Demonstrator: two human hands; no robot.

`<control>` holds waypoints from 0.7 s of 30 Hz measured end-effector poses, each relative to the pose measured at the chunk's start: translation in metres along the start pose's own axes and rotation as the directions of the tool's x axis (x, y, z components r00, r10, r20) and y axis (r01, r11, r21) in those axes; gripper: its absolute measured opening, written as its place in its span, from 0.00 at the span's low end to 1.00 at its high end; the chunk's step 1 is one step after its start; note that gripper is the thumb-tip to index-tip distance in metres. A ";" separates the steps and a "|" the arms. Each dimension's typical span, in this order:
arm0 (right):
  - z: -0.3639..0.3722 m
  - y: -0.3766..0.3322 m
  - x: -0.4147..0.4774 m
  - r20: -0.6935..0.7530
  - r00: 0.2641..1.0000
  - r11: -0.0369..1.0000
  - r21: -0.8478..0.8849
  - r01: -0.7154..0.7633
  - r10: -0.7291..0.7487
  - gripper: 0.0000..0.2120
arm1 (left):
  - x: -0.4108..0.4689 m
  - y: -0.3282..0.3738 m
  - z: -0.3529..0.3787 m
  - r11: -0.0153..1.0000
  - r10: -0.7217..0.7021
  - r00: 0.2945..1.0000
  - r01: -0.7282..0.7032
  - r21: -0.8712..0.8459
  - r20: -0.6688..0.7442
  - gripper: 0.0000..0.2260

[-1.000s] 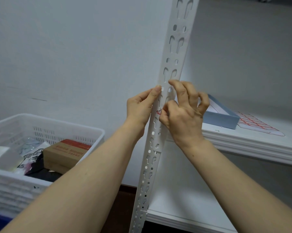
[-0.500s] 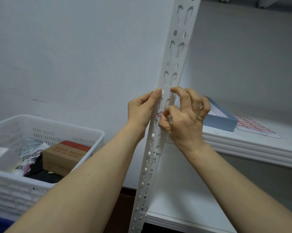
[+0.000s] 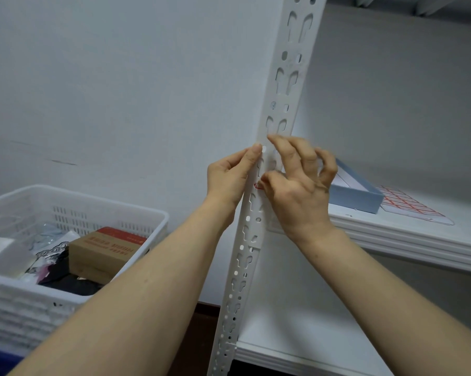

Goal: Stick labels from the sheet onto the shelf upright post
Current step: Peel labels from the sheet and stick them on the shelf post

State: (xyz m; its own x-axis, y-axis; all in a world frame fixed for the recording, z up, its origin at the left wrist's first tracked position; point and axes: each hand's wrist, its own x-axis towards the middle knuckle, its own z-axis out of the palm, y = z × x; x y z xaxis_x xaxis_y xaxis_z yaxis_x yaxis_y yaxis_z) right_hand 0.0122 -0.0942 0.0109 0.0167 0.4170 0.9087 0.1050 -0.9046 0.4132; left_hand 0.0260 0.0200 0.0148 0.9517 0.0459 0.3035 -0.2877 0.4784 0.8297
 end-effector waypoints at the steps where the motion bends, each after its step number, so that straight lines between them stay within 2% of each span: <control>1: 0.000 0.000 0.000 0.007 0.999 0.999 -0.014 0.042 -0.042 0.09 | 0.000 0.000 0.000 1.000 -0.001 1.000 0.001 0.004 0.000 0.11; 6: 0.007 0.005 0.002 0.016 0.981 0.977 -0.083 0.196 -0.195 0.06 | -0.002 0.001 0.000 1.000 -0.019 1.000 0.019 -0.020 0.001 0.10; 13: 0.012 0.009 0.006 -0.034 0.977 0.977 -0.051 0.209 -0.211 0.06 | -0.004 0.007 -0.001 0.994 -0.087 0.996 0.089 -0.061 0.024 0.13; 21: 0.012 0.009 0.002 -0.051 0.986 0.987 0.002 0.160 -0.160 0.06 | -0.002 0.004 -0.003 0.997 -0.063 0.998 0.063 -0.033 0.015 0.10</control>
State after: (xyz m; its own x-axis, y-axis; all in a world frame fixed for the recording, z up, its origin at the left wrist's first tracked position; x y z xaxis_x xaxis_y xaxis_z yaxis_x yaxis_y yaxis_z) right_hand 0.0252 -0.1003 0.0151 -0.0511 0.5511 0.8329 0.1083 -0.8260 0.5532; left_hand 0.0234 0.0241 0.0159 0.9662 0.0024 0.2577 -0.2230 0.5091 0.8313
